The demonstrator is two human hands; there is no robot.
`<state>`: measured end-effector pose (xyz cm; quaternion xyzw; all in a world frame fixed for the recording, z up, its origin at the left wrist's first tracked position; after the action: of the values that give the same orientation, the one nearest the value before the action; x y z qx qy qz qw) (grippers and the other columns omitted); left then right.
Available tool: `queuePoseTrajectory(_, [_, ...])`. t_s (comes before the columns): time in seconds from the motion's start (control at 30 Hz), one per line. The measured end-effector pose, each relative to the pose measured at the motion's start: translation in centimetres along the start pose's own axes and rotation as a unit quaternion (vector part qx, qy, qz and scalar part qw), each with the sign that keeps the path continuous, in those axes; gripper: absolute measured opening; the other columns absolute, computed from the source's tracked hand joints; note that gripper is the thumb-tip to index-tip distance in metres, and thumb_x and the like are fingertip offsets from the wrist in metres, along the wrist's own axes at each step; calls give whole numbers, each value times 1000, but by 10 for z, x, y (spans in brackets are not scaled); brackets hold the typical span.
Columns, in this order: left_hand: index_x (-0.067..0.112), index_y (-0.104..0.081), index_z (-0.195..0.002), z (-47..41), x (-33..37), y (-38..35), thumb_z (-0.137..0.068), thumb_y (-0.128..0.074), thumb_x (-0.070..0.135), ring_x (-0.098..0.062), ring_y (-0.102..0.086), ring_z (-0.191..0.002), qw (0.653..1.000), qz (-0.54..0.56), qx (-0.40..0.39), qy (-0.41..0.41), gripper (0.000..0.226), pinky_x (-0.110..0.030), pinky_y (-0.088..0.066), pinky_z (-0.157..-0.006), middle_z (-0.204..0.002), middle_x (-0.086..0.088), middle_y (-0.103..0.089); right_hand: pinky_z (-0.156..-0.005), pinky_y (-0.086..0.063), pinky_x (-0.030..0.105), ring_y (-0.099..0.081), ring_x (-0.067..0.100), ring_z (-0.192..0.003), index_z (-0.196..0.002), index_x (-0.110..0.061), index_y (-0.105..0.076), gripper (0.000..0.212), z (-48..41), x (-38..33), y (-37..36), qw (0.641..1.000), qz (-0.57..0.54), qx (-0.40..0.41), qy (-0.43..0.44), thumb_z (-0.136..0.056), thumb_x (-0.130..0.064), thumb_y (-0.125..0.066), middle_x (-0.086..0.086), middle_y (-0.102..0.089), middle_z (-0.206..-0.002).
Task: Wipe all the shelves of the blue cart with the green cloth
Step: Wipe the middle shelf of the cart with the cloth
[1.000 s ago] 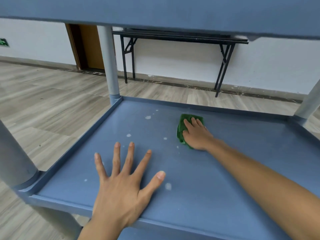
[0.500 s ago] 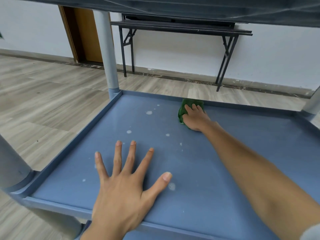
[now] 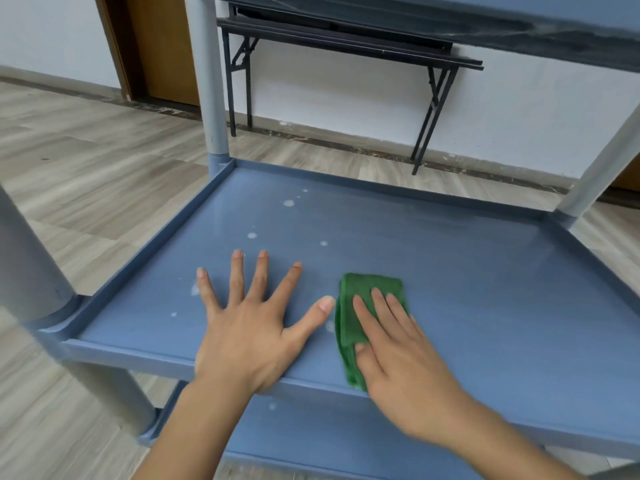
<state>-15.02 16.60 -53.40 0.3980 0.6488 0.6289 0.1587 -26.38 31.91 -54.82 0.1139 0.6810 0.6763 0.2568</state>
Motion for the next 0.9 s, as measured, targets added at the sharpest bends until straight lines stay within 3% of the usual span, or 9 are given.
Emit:
queuePoseTrajectory(0.13, [59,3,-154,1,-2,-1,-74,10,96,-18,35,-149,1000,-2,1,1,88,-61,31,-111,-171,7,8,-122,10,31,28,7,-146,-155,-34,13,62,21,-7,-1,1000,7,-2,0,-101,-44,-16,-13,29,-158])
queuePoseTrajectory(0.27, [62,7,-151,0,-1,-3,-73,10,96,-18,38,-148,1000,-6,-4,4,85,-61,30,-111,-170,8,12,-123,5,37,22,15,-149,-156,-27,11,64,-8,-4,1,1000,20,-3,10,-101,-42,-16,-2,22,-163])
queuePoseTrajectory(0.5, [63,10,-150,1,1,-2,-71,13,96,-17,42,-145,1000,-26,-12,2,86,-62,29,-112,-169,9,18,-123,-3,44,7,23,-152,-158,-24,-2,63,-140,19,9,999,-11,12,-36,-101,-39,-23,6,6,-166])
queuePoseTrajectory(0.67, [65,15,-148,2,2,1,-68,16,97,-15,47,-141,1000,-25,-10,6,86,-60,30,-112,-166,11,25,-123,-3,46,6,25,-152,-158,-24,-3,64,-239,36,17,997,-33,18,-70,-99,-41,-22,7,5,-166])
queuePoseTrajectory(0.9, [72,15,-141,1,3,0,-67,15,98,-13,48,-140,1000,-24,0,0,79,-59,30,-113,-164,15,28,-123,-1,48,7,25,-152,-158,-24,-3,63,-311,51,29,996,-34,9,-79,-100,-40,-21,6,6,-166])
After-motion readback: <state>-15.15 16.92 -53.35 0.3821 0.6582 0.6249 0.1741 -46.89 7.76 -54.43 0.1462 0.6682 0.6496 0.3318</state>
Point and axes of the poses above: each hand's wrist, its own z-axis away from the middle knuckle, its own y-axis out of the back of the hand, x = y × z, the point moved 9 cm from there along -z, towards the middle knuckle
